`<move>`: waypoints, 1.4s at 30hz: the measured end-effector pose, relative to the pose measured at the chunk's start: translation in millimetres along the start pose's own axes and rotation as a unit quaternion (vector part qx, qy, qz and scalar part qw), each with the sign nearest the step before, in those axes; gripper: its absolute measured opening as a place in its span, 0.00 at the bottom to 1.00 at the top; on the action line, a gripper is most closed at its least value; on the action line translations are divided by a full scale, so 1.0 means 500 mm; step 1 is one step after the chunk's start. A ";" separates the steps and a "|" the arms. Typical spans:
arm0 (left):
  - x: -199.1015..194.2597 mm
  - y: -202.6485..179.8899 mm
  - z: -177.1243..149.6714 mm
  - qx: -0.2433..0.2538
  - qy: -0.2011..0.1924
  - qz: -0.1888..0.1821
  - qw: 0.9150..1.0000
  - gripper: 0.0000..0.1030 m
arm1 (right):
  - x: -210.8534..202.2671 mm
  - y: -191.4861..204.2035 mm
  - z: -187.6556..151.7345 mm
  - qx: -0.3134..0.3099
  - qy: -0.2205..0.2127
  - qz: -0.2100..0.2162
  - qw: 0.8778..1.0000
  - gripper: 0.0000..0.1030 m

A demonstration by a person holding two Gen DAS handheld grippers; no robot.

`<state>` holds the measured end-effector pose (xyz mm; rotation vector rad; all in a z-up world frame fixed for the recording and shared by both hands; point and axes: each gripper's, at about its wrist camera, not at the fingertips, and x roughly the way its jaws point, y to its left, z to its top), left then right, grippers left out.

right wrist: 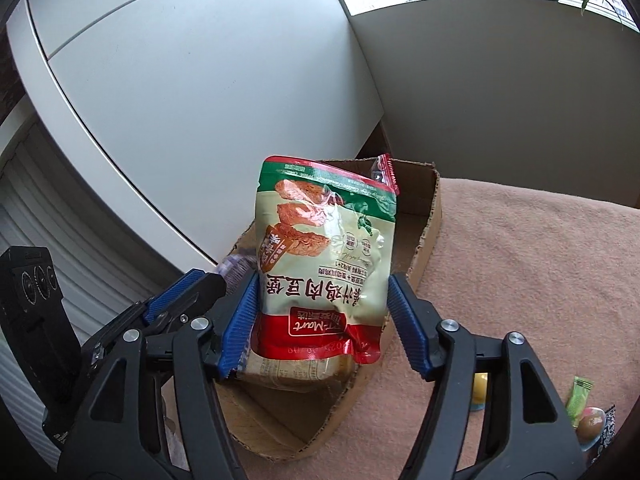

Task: Organize snacks
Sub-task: 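Carry the Snickers bar and jerky pouch into the box and open both grippers, then grasp the green candy with the left gripper while the right gripper grasps the yellow packet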

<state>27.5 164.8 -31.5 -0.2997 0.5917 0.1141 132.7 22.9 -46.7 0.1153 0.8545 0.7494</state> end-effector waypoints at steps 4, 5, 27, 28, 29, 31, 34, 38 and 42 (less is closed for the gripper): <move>-0.003 0.019 0.000 -0.014 -0.003 0.006 1.000 0.35 | -0.003 -0.004 -0.001 0.004 -0.008 -0.008 1.000 0.80; -0.005 0.023 0.001 -0.016 -0.004 0.009 1.000 0.41 | -0.005 -0.007 0.004 0.004 -0.010 -0.010 1.000 0.81; -0.018 -0.084 -0.022 0.037 -0.009 -0.025 0.999 0.46 | -0.183 -0.155 -0.050 0.017 -0.033 -0.093 0.995 0.87; -0.018 -0.100 -0.027 0.046 -0.007 -0.029 0.998 0.46 | -0.194 -0.168 -0.056 0.020 -0.033 -0.097 0.994 0.87; -0.017 -0.114 -0.032 0.054 -0.005 -0.035 0.998 0.46 | -0.204 -0.183 -0.063 0.024 -0.033 -0.102 0.994 0.87; -0.013 -0.146 -0.043 0.070 0.004 -0.048 0.996 0.46 | -0.225 -0.210 -0.074 0.030 -0.035 -0.115 0.992 0.87; -0.002 -0.192 -0.061 0.091 0.018 -0.067 0.993 0.46 | -0.256 -0.254 -0.089 0.041 -0.041 -0.140 0.988 0.87; 0.014 -0.251 -0.085 0.118 0.038 -0.085 0.989 0.46 | -0.290 -0.314 -0.109 0.051 -0.037 -0.176 0.982 0.87; 0.033 -0.310 -0.114 0.145 0.065 -0.103 0.982 0.46 | -0.320 -0.379 -0.141 0.065 -0.025 -0.205 0.976 0.87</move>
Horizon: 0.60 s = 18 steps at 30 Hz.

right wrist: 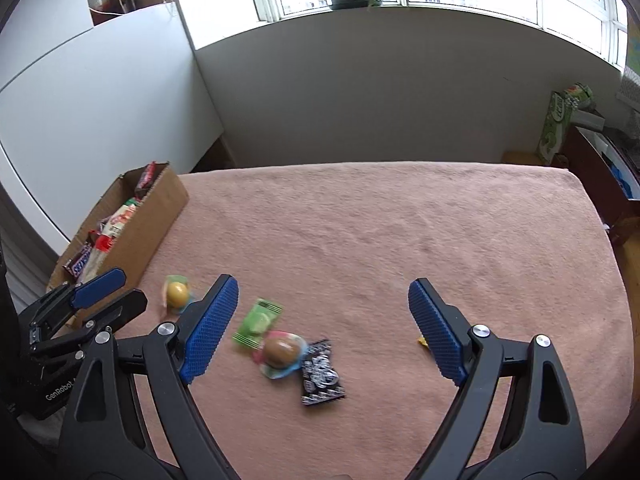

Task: Organize snacks
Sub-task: 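Grasp the green candy with the left gripper while the right gripper grasps the yellow packet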

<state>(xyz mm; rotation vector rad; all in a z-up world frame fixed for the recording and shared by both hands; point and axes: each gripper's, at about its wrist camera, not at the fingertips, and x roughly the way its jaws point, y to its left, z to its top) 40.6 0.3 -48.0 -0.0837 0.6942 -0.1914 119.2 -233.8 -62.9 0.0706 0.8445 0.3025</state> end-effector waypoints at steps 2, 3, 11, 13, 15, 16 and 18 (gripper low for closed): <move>0.019 -0.025 -0.004 0.011 0.013 -0.003 1.000 0.46 | -0.002 -0.039 -0.012 0.010 0.001 -0.011 1.000 0.87; 0.030 -0.034 -0.005 0.015 0.021 -0.007 1.000 0.46 | -0.004 -0.055 -0.018 0.009 0.002 -0.021 1.000 0.87; 0.099 -0.092 -0.012 0.027 0.065 -0.019 0.997 0.46 | 0.007 -0.140 -0.056 0.009 0.024 -0.041 0.999 0.87; 0.114 -0.099 -0.013 0.030 0.074 -0.012 0.997 0.46 | 0.017 -0.141 -0.061 0.000 0.032 -0.040 0.999 0.87; 0.126 -0.106 -0.015 0.037 0.081 -0.006 0.996 0.46 | 0.028 -0.138 -0.065 -0.009 0.039 -0.046 0.998 0.87; 0.130 -0.110 -0.017 0.040 0.084 -0.006 0.996 0.46 | 0.033 -0.135 -0.067 -0.012 0.042 -0.049 0.998 0.87; 0.135 -0.117 -0.021 0.047 0.089 -0.003 0.995 0.46 | 0.040 -0.132 -0.070 -0.016 0.047 -0.050 0.998 0.87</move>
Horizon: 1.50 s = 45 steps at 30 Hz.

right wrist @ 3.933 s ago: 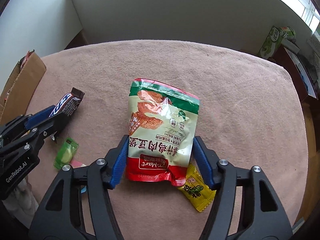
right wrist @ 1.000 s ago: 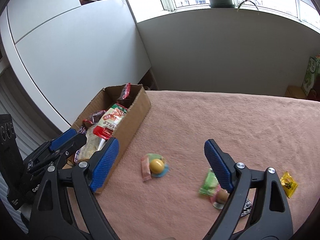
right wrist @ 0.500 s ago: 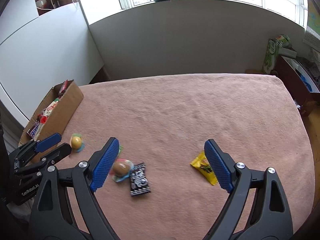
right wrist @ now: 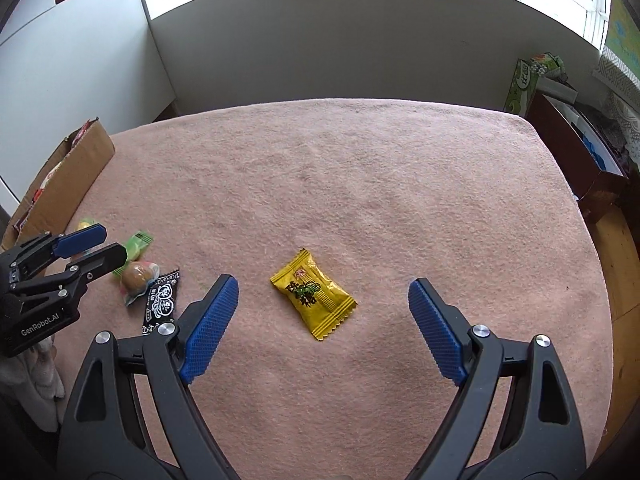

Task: Organize snacks
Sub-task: 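Grasp the green candy with the left gripper while the right gripper grasps the yellow packet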

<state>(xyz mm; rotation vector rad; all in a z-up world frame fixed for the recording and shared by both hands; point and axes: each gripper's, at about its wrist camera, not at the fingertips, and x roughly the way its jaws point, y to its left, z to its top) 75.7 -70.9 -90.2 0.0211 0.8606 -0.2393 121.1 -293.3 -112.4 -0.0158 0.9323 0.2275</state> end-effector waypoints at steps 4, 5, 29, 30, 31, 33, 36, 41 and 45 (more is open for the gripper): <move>0.011 -0.011 0.001 0.006 0.010 0.004 1.000 0.46 | 0.008 0.011 -0.002 -0.011 0.007 -0.004 1.000 0.83; 0.015 -0.010 0.006 0.005 0.012 0.002 1.000 0.46 | 0.011 0.015 -0.002 -0.015 0.009 -0.005 1.000 0.82; 0.016 -0.006 -0.002 0.021 0.018 -0.023 0.999 0.16 | 0.001 0.032 -0.007 -0.039 0.003 -0.023 0.999 0.26; 0.015 -0.004 -0.002 0.019 0.017 -0.023 0.999 0.16 | -0.001 0.032 -0.007 -0.038 0.001 -0.023 0.999 0.25; 0.013 -0.001 -0.003 0.017 0.017 -0.024 0.999 0.16 | -0.004 0.030 -0.006 -0.035 -0.002 -0.023 0.999 0.25; 0.009 0.000 -0.004 0.016 0.013 -0.022 1.000 0.15 | -0.010 0.026 -0.003 -0.025 -0.009 -0.021 0.999 0.25; 0.003 -0.001 -0.005 0.016 0.010 -0.021 1.000 0.15 | -0.023 0.013 0.004 -0.007 -0.020 -0.014 1.000 0.25; -0.003 0.006 -0.005 0.015 0.009 -0.023 1.000 0.08 | -0.024 0.012 0.008 -0.008 -0.020 -0.010 1.000 0.25; 0.002 0.007 -0.006 0.014 0.010 -0.024 1.000 0.08 | -0.013 0.020 0.003 -0.016 -0.012 -0.010 1.000 0.25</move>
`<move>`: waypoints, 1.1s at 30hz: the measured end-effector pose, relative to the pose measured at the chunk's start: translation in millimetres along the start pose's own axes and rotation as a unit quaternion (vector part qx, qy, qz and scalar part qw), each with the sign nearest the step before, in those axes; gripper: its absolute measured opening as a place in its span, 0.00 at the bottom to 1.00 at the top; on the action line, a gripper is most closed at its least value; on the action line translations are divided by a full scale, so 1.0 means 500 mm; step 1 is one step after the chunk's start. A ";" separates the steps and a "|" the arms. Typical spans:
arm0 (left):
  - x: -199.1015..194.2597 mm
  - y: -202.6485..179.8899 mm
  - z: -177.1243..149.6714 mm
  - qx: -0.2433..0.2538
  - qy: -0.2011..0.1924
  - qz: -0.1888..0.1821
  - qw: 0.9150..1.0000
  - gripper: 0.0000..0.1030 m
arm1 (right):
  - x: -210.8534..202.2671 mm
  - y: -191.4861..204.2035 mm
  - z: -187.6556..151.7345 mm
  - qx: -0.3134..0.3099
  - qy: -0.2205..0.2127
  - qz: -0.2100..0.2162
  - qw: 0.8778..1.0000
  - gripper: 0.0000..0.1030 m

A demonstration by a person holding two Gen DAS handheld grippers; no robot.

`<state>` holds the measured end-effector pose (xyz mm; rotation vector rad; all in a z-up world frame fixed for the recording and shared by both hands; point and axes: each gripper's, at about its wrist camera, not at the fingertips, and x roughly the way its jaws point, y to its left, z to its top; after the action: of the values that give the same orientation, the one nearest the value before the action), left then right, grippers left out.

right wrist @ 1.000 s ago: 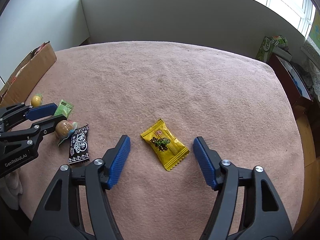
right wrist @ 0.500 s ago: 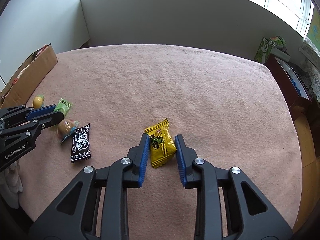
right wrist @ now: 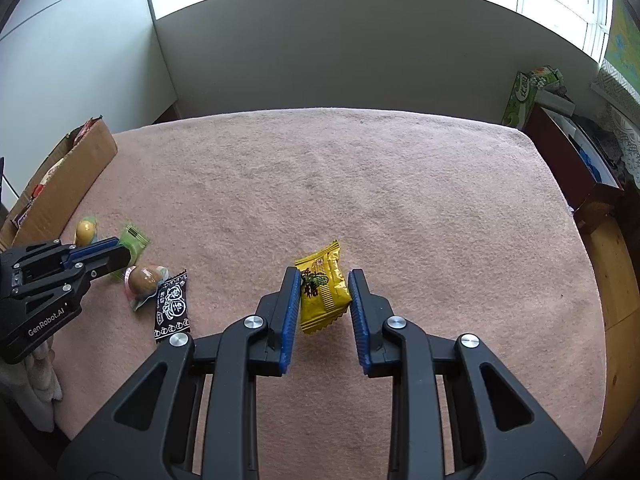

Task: Organize snacks
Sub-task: 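Grasp the green candy with the left gripper while the right gripper grasps the yellow packet, then carry the green candy and yellow packet into the box and open both grippers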

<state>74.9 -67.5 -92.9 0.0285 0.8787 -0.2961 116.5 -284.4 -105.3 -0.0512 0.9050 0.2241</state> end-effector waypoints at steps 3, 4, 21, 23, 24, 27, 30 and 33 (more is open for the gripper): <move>0.005 -0.003 0.001 0.002 0.005 -0.006 1.000 0.08 | 0.015 0.006 -0.004 -0.006 0.013 -0.001 1.000 0.25; 0.010 -0.007 0.000 0.007 0.013 -0.011 1.000 0.08 | 0.019 0.008 -0.005 -0.008 0.016 -0.002 1.000 0.25; -0.015 0.003 0.005 -0.005 -0.013 0.002 1.000 0.06 | -0.042 0.019 0.021 0.004 -0.036 0.006 0.999 0.23; -0.018 0.003 0.003 -0.003 -0.016 0.003 1.000 0.05 | -0.037 0.025 0.021 0.002 -0.032 0.007 0.999 0.23; -0.014 0.001 0.002 0.000 -0.013 0.000 1.000 0.05 | -0.035 0.028 0.019 0.001 -0.030 0.006 1.000 0.23; 0.016 -0.015 -0.008 0.021 0.017 -0.008 1.000 0.05 | -0.026 0.036 0.015 -0.003 -0.023 0.007 1.000 0.23; 0.016 -0.020 -0.003 0.023 0.010 0.012 1.000 0.08 | -0.020 0.040 0.013 -0.005 -0.018 0.008 1.000 0.23; 0.019 -0.012 0.005 0.009 0.009 0.006 1.000 0.08 | -0.019 0.041 0.012 -0.005 -0.018 0.007 1.000 0.23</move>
<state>80.9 -75.7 -98.1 0.0533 0.8928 -0.2921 111.1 -265.4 -93.0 -0.0504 0.8679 0.2423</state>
